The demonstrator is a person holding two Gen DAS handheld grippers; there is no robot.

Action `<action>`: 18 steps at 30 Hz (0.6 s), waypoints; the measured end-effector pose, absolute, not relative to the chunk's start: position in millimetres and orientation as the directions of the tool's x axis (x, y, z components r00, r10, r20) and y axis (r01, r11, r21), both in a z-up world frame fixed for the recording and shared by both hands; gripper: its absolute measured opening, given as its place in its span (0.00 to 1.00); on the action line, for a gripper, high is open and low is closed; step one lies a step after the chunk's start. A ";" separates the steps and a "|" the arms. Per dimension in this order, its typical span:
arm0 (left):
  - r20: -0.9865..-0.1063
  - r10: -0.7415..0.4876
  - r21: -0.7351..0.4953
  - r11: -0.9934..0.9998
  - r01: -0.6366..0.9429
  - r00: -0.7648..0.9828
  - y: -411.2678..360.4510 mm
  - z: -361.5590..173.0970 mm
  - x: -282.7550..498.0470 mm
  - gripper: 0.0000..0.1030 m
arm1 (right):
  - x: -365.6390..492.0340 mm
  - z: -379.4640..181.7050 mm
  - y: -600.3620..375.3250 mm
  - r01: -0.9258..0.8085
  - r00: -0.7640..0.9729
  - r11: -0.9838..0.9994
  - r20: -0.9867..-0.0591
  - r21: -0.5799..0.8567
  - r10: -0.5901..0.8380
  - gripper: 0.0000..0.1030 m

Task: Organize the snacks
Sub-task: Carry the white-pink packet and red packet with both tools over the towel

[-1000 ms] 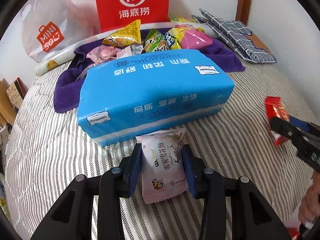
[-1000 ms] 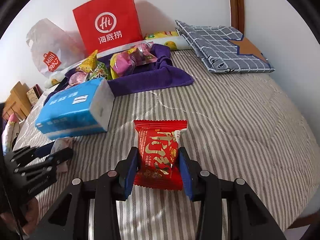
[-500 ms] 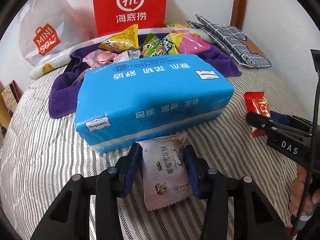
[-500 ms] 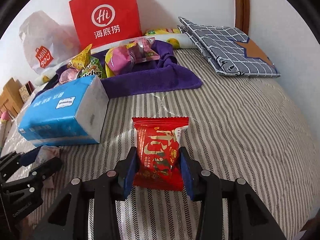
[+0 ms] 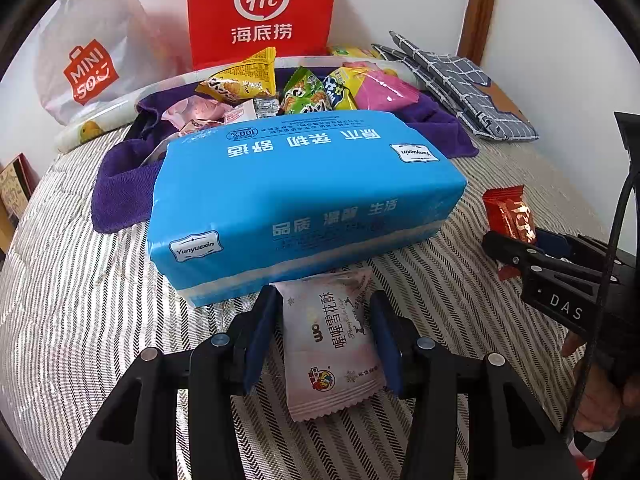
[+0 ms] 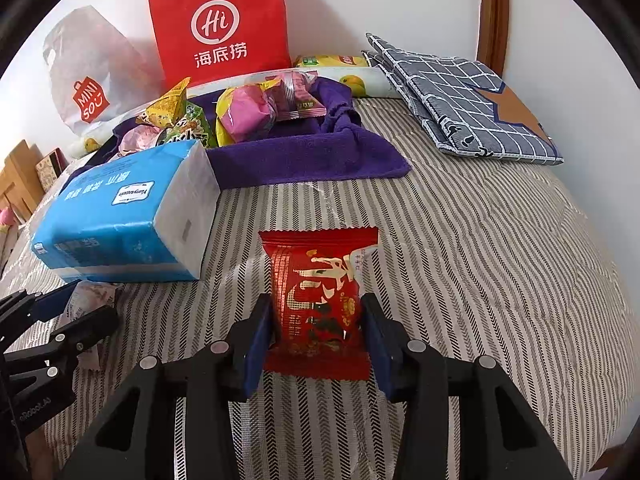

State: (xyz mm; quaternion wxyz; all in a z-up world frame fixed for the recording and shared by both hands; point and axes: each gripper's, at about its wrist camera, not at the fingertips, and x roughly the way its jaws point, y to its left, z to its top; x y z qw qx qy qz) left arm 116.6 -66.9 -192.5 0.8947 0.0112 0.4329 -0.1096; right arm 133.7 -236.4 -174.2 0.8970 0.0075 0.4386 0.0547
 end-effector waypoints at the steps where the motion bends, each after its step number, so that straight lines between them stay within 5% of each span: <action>1: -0.777 -0.187 -0.076 0.976 0.206 0.601 -66.8 -192.4 116.6 0.45 | 134.0 -174.3 -236.2 -0.092 0.608 0.994 -0.787 0.062 0.105 0.44; 18: -0.772 -0.202 -0.103 0.975 0.195 0.603 -61.7 -192.0 116.8 0.43 | 133.8 -173.9 -237.0 -0.093 0.607 0.993 -0.787 0.066 0.109 0.45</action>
